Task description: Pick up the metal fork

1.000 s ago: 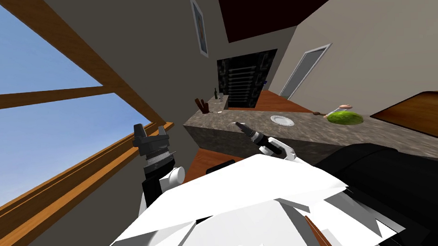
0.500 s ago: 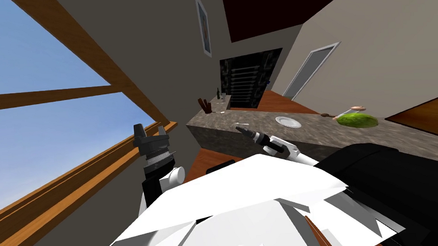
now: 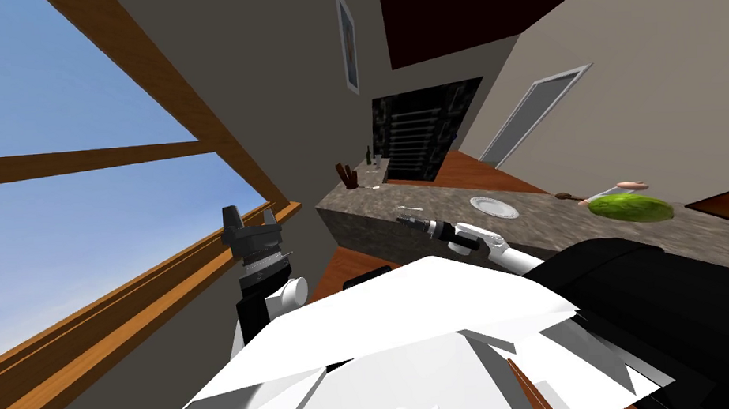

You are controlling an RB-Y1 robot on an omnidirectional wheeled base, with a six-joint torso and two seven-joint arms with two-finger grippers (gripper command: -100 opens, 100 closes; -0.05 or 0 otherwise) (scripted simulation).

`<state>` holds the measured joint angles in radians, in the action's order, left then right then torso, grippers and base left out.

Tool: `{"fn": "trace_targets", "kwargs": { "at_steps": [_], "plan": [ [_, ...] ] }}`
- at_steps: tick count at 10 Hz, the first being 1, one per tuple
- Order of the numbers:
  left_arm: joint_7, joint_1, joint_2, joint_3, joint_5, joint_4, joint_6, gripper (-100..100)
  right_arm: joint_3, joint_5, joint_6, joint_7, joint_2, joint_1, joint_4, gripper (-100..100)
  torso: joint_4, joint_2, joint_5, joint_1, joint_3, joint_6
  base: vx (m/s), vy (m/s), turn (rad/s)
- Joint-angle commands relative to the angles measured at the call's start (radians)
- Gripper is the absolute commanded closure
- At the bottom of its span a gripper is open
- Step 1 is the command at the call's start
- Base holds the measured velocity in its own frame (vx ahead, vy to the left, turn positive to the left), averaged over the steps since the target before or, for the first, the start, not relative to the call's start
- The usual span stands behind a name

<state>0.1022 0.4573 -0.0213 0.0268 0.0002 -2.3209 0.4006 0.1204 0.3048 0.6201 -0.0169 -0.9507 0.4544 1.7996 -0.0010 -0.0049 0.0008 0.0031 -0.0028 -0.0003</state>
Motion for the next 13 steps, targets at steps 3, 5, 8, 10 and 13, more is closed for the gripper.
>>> {"fn": "trace_targets", "kwargs": {
  "at_steps": [3,5,8,10,13],
  "plan": [
    [0.000,0.000,0.000,0.000,0.000,0.000,0.000,0,0.009,0.050,0.000,0.014,-0.098,-0.004,-0.061,-100,0.000,0.000,0.000,0.000,0.000,0.000,0.063,0.046,0.071],
    [0.000,0.000,0.000,0.000,0.000,0.000,0.000,0,0.013,0.083,0.004,0.023,-0.153,-0.005,-0.107,-100,0.000,0.000,0.000,-0.001,0.000,0.000,0.066,0.033,0.081],
    [0.000,0.000,0.000,0.000,0.000,0.000,0.000,0,0.021,0.149,0.012,0.039,-0.244,-0.004,-0.195,-100,0.000,0.000,0.000,-0.001,0.000,0.000,0.073,0.038,0.095],
    [0.000,0.000,0.000,0.000,0.000,0.000,0.000,0,0.027,0.182,0.016,0.046,-0.298,-0.002,-0.241,-100,0.000,0.000,0.000,-0.001,0.000,0.001,0.070,0.035,0.085],
    [0.000,0.000,0.000,0.000,0.000,0.000,0.000,0,0.034,0.214,0.021,0.053,-0.359,0.002,-0.283,-100,0.000,0.001,0.000,-0.001,0.000,0.000,0.061,0.028,0.078]
  ]
}}
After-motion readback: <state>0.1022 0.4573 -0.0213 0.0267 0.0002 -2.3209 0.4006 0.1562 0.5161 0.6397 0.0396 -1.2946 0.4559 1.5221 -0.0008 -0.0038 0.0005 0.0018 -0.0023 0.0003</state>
